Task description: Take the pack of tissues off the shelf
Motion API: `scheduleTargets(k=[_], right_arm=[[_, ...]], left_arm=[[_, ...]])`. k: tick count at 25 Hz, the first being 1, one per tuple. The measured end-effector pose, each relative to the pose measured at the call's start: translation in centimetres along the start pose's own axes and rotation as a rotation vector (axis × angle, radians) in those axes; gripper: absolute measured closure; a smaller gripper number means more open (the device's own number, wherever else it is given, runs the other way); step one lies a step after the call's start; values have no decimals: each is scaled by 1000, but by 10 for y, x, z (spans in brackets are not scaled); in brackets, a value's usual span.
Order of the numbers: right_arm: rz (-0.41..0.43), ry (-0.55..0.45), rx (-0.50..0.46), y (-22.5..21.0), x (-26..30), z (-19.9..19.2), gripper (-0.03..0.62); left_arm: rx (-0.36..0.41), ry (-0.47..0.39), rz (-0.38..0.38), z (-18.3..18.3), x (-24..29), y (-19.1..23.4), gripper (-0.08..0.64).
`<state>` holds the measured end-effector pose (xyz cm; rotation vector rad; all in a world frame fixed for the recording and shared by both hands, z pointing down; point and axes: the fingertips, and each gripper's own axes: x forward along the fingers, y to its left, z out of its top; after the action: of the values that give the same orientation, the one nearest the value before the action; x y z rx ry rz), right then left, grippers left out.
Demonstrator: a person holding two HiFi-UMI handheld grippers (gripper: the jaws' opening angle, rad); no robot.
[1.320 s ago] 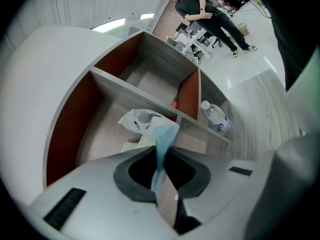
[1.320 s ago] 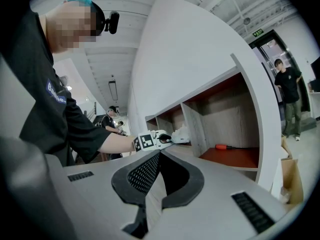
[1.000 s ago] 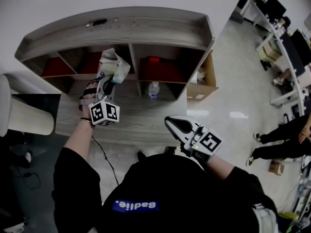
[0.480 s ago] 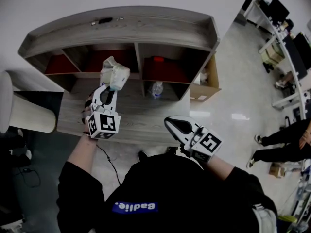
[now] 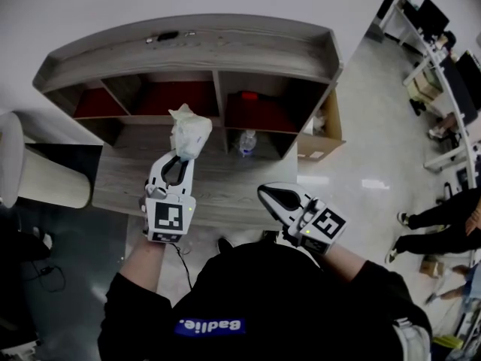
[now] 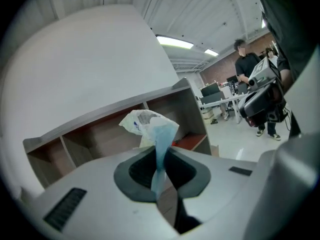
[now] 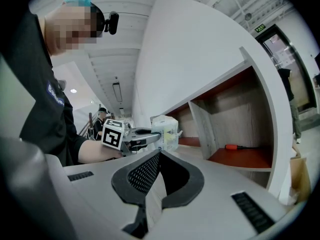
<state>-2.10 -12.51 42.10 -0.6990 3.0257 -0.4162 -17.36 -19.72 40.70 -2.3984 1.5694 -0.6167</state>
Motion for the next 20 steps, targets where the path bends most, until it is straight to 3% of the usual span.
scheduleTargets(k=[20], right_arm=[[-2, -13, -8, -3, -3, 4, 566]], left_arm=[[-328, -34, -90, 18, -29, -64, 523]])
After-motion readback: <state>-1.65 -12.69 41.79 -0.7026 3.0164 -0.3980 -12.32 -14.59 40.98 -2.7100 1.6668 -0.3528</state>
